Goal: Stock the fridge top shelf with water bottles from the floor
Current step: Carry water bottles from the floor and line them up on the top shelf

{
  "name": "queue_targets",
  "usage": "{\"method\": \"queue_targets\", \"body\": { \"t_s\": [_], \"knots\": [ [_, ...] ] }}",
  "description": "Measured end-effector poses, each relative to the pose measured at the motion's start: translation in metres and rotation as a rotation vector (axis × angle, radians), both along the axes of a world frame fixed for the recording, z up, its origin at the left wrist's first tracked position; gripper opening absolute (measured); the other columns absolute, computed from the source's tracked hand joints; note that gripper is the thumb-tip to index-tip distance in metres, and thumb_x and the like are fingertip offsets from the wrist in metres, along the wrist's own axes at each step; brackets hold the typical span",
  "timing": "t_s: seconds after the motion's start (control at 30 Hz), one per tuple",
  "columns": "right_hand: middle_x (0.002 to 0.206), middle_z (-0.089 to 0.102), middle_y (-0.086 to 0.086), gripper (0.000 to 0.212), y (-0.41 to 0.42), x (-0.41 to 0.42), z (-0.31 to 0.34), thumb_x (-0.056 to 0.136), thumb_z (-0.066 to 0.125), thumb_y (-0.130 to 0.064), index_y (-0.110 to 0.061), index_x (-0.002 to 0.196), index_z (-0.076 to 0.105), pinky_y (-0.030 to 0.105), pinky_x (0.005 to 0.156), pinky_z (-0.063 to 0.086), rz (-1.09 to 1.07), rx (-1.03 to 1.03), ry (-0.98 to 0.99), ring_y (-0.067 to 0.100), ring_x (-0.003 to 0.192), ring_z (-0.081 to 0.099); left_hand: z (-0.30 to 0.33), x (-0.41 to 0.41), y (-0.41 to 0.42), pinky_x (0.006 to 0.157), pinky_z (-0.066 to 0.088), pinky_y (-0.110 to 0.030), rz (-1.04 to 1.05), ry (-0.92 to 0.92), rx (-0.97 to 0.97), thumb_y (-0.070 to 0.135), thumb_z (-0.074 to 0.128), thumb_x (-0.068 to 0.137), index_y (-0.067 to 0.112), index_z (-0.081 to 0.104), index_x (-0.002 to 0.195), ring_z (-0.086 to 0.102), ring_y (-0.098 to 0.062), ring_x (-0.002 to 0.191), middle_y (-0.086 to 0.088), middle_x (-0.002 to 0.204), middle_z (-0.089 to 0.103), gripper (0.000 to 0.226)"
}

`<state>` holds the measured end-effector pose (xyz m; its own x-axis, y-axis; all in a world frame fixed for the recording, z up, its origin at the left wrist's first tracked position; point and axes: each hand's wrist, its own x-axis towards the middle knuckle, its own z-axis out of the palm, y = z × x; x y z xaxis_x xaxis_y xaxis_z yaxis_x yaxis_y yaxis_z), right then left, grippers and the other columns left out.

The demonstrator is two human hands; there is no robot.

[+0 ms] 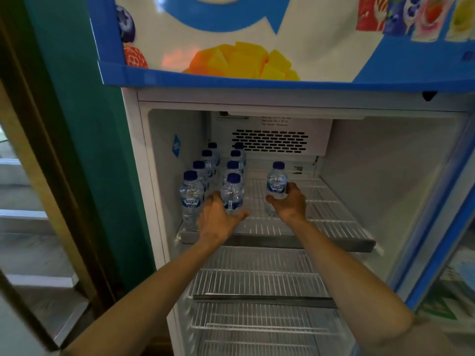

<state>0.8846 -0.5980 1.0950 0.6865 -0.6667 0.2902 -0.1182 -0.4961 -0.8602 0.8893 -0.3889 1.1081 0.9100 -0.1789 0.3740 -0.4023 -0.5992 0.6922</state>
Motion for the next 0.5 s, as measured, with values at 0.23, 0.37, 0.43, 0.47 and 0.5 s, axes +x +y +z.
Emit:
{"method": "queue_targets", "body": {
  "t_s": [0.23,0.37,0.43,0.47,0.5],
  "knots": [
    [0.121,0.065,0.004,0.055,0.006,0.0,-0.005,0.08,0.08,-0.029,-0.015,0.127,0.055,0.024,0.084,0.045,0.026,-0.014,-0.037,0.024,0.108,0.063,-0.016,0.004,0.005,0.09,0.052,-0.044,-0.055,0.08,0.039,0.043,0.079,0.075,0.015,0.043,0.121,0.06,-0.028,0.107,-0.006,0.119,0.06,0.065],
    [0.126,0.063,0.004,0.06,0.005,0.002,-0.009,0.081,0.079,-0.033,-0.017,0.132,0.052,0.025,0.086,0.046,0.044,-0.02,-0.05,0.024,0.111,0.062,-0.019,0.007,0.007,0.089,0.053,-0.046,-0.061,0.071,0.023,0.046,0.079,0.073,0.016,0.044,0.121,0.062,-0.029,0.106,-0.006,0.117,0.063,0.067],
    [0.127,0.062,0.003,0.067,0.0,0.004,-0.014,0.078,0.081,-0.036,-0.019,0.134,0.049,0.029,0.089,0.049,0.072,-0.014,-0.045,0.023,0.111,0.061,-0.019,0.009,0.007,0.09,0.053,-0.047,-0.072,0.071,0.014,0.049,0.08,0.071,0.017,0.044,0.122,0.061,-0.029,0.109,-0.005,0.119,0.063,0.07],
    [0.126,0.061,0.002,0.071,-0.003,0.005,-0.016,0.076,0.083,-0.037,-0.019,0.134,0.048,0.031,0.091,0.051,0.09,-0.006,-0.037,0.023,0.11,0.061,-0.019,0.009,0.008,0.089,0.053,-0.048,-0.076,0.068,0.02,0.05,0.079,0.071,0.016,0.044,0.121,0.062,-0.029,0.108,-0.006,0.119,0.063,0.07],
    [0.126,0.06,0.002,0.073,-0.007,0.006,-0.019,0.074,0.085,-0.036,-0.019,0.134,0.048,0.033,0.092,0.052,0.11,-0.002,-0.03,0.022,0.11,0.061,-0.019,0.01,0.009,0.088,0.054,-0.047,-0.081,0.058,0.032,0.052,0.079,0.071,0.016,0.044,0.12,0.062,-0.029,0.106,-0.006,0.117,0.064,0.07]
  ]
}}
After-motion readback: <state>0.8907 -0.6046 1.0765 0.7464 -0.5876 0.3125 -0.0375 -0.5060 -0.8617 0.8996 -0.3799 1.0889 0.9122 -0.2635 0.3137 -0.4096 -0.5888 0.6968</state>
